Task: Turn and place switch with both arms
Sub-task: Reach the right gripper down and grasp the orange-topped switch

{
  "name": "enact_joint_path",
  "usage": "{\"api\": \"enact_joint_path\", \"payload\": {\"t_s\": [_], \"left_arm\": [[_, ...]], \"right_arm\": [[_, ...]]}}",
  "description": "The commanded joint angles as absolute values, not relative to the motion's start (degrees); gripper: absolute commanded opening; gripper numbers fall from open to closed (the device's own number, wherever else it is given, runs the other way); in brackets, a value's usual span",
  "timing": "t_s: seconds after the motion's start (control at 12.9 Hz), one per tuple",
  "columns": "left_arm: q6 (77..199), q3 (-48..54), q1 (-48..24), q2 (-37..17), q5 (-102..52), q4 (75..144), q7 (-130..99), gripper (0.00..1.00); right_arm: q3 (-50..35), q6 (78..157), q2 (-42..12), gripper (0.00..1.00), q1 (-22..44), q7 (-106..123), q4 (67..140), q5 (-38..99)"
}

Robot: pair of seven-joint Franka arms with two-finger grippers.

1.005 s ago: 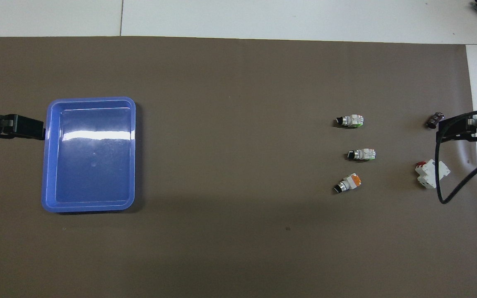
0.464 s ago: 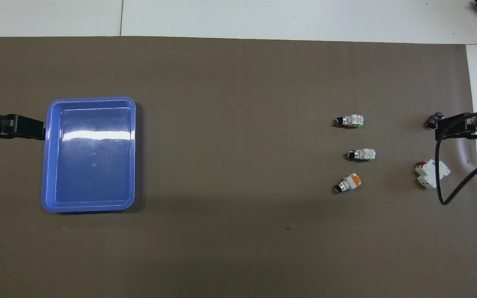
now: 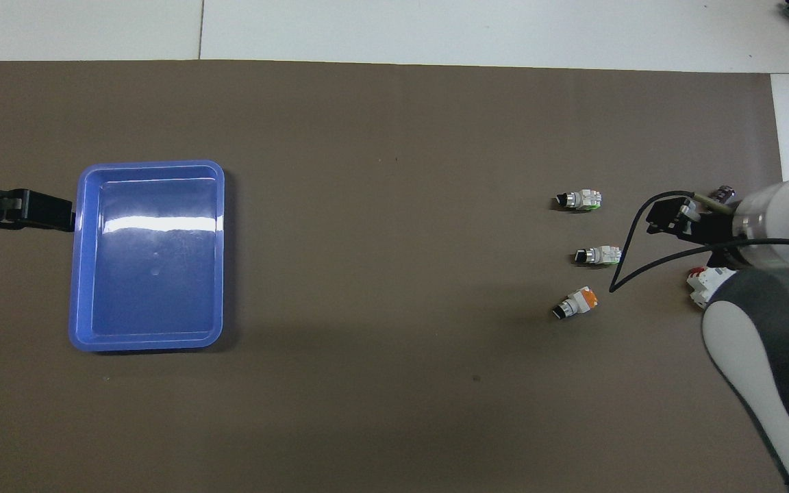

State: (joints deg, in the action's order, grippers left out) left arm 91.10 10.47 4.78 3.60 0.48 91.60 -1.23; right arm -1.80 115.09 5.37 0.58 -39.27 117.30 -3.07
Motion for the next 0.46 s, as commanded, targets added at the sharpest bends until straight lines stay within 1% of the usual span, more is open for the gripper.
{"api": "enact_joint_path", "payload": {"t_s": [0.0, 0.08, 0.15, 0.23, 0.39], "left_arm": [[90.35, 10.81, 5.54, 4.75, -0.09, 92.37, -0.79, 1.0], [90.35, 10.81, 5.54, 4.75, -0.09, 92.37, -0.79, 1.0], [90.35, 10.81, 5.54, 4.75, -0.09, 92.37, -0.79, 1.0], [90.35, 10.81, 5.54, 4.75, -0.09, 92.37, -0.79, 1.0], [90.35, 10.81, 5.54, 4.75, -0.09, 92.37, -0.79, 1.0]], "right_arm": [[-1.93, 121.88, 1.08, 1.0, 2.18, -55.39, 121.11, -3.25], [-1.93, 124.08, -1.21, 1.0, 2.89, -61.9, 122.07, -3.16], [-2.02, 126.97, -2.36, 1.0, 3.86, -67.71, 123.82, -2.21], [-1.93, 130.13, -2.46, 1.0, 5.87, -71.59, 126.8, 0.5], [-1.93, 135.33, -2.55, 1.0, 6.77, -73.74, 131.38, 1.41]]}}
